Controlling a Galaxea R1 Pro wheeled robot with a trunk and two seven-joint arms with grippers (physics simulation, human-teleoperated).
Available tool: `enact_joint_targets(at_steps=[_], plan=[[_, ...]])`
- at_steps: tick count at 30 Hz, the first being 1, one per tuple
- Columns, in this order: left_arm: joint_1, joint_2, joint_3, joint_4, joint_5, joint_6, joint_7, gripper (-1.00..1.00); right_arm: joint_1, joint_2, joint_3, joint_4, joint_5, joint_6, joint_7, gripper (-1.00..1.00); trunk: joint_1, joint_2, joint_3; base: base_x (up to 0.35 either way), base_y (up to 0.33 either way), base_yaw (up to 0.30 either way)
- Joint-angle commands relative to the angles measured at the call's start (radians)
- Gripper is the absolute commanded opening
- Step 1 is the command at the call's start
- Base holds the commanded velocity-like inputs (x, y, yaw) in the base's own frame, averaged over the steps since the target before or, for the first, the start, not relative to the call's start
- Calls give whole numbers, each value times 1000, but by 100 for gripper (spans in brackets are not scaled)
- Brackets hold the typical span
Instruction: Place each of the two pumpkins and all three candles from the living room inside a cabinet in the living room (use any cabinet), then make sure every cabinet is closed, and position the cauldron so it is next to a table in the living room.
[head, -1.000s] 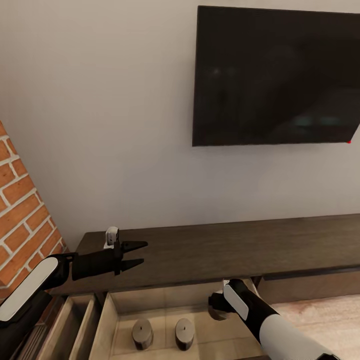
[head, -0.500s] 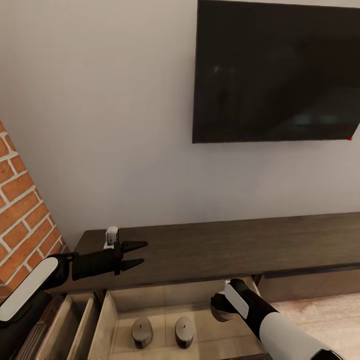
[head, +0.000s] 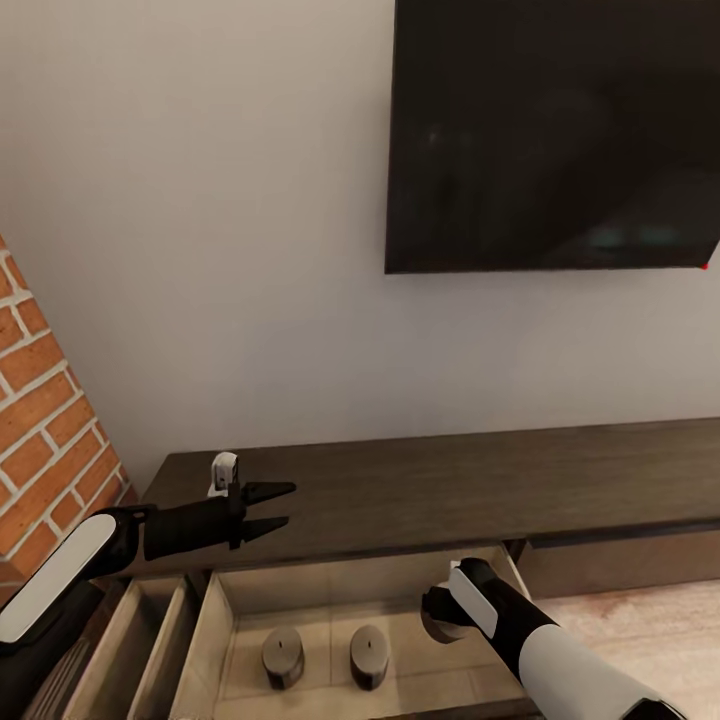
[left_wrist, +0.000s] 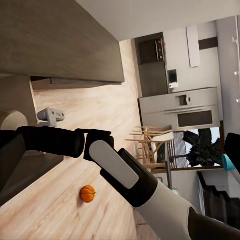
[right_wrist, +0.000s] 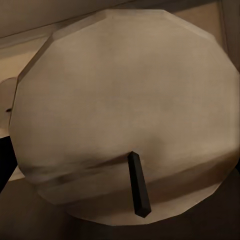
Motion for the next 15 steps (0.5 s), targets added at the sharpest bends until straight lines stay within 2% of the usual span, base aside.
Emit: enact_joint_targets(at_steps=[1,15], plan=[[-1,1,-1,-1,11,1,8,100,-1,-1,7,-2,-10,1,-9,-100,4,-8,-4,0,0,0],[-1,1,-12,0,11,1,8,100,-1,-2,8,-15,-9,-3,3,-100,57,-106,-48,0,0,0]])
